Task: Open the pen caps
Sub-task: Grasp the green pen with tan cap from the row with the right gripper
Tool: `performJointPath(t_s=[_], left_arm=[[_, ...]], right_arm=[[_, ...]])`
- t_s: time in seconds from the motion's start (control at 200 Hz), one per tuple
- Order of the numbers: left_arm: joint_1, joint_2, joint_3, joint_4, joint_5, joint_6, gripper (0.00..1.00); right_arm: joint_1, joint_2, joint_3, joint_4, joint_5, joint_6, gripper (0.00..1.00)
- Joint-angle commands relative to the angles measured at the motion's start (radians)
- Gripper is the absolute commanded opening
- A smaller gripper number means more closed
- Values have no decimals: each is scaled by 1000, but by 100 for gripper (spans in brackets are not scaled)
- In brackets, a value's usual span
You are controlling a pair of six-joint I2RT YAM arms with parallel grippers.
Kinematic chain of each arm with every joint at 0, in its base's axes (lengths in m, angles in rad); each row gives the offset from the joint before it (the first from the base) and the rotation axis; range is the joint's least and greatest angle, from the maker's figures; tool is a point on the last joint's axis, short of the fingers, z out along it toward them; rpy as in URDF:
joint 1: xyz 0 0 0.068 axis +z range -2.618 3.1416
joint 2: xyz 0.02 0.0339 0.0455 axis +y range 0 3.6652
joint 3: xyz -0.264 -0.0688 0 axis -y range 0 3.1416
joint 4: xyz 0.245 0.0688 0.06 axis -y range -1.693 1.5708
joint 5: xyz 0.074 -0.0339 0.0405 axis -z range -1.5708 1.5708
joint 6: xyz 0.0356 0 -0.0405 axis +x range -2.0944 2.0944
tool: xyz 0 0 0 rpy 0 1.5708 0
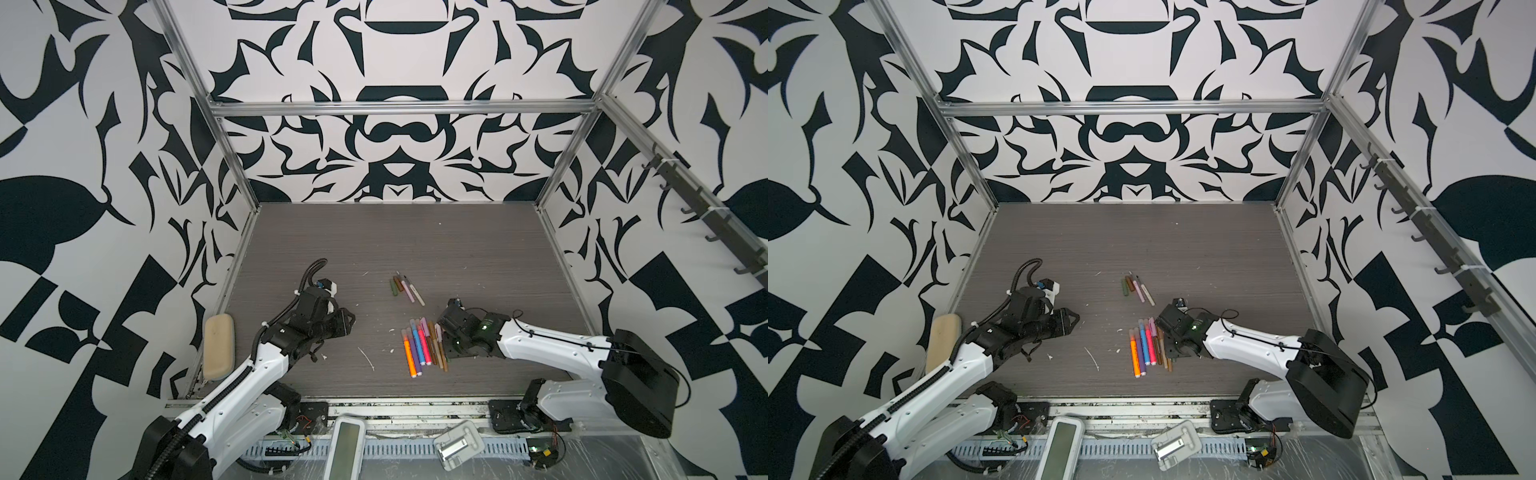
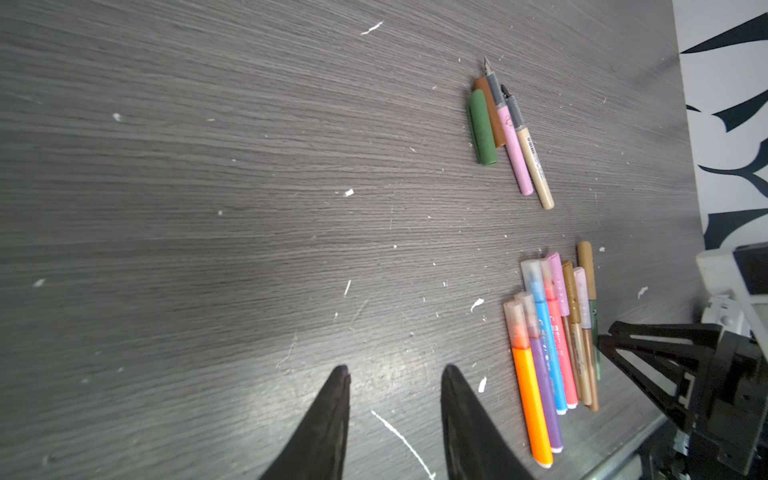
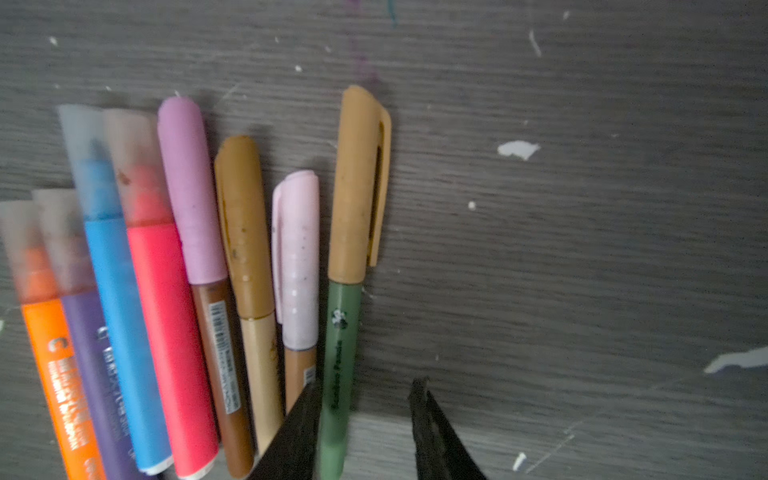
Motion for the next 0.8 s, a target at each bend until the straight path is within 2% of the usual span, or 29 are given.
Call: performJointPath(t_s=[0.0, 0.16, 0.46, 0.615, 0.795], left_arm=[[-2, 25, 3, 11, -18, 10, 40], [-2, 72, 21, 11, -3, 20, 39], [-2, 67, 14, 21, -5, 20, 39], [-3, 76, 13, 26, -4, 19, 39], [-3, 94, 19, 30, -7, 22, 39]], right_arm=[[10, -1, -12, 4, 40, 44, 39], [14, -23, -38, -15, 65, 85, 33], [16, 23, -44, -5, 65, 90, 31], [19, 62, -54, 18, 107, 83, 23], [16, 3, -74, -3, 132, 87, 17]])
